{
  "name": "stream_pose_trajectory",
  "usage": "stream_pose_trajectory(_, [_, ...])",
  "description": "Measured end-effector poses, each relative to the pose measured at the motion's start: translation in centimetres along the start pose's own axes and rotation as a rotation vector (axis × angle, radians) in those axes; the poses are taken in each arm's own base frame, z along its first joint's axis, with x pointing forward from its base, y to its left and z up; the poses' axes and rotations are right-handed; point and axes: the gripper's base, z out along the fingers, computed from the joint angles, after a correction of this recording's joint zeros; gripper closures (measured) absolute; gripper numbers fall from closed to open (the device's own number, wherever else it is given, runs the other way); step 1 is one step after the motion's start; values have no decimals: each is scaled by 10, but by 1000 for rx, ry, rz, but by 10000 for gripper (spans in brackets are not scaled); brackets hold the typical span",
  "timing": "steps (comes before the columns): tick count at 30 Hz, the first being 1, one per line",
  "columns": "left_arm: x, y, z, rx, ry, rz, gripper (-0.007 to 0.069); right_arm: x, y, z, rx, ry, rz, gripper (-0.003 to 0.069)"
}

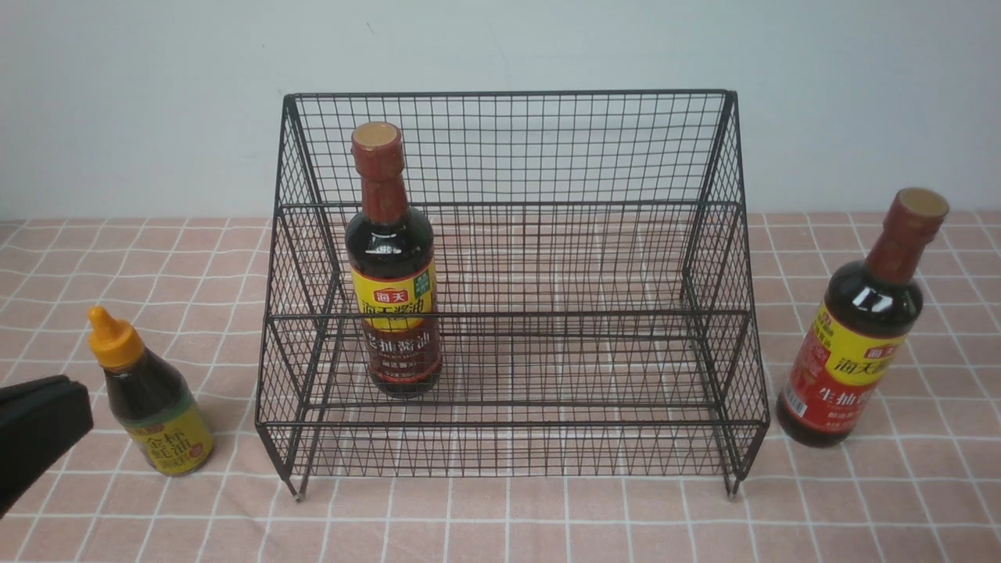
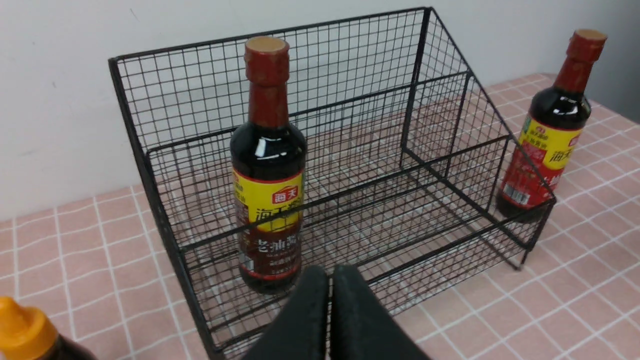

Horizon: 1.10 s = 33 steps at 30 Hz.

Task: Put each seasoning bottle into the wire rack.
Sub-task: Use the left arm to grab the condiment bottle closest to it

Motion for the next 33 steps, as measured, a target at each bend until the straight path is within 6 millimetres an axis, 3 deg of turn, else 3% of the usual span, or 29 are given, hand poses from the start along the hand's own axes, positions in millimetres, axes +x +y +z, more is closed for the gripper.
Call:
stream_pose_trajectory(7, [1, 13, -1, -138, 14, 106, 631, 0, 0, 0, 0, 0, 0, 673])
stream_pose_trajectory(15, [-16, 56, 0, -628, -126, -20, 631, 0, 0, 0, 0, 0, 0, 673])
stream_pose_trajectory(18, [-24, 64, 22, -657, -194, -110, 627, 0, 0, 0, 0, 0, 0, 673])
stream_pose_trajectory(22, [-25, 67, 57, -603, -160, -153, 627, 0, 0, 0, 0, 0, 0, 673])
stream_pose_trajectory(24, [-17, 67, 95, -524, -78, -167, 627, 0, 0, 0, 0, 0, 0, 673])
stream_pose_trajectory(27, [-9, 65, 124, -439, -13, -164, 627, 0, 0, 0, 0, 0, 0, 673])
stream_pose_trajectory(30, [1, 60, 150, -342, 36, -169, 627, 0, 0, 0, 0, 0, 0, 673])
stream_pose_trajectory(33, [4, 61, 156, -337, 56, -171, 627, 0, 0, 0, 0, 0, 0, 673])
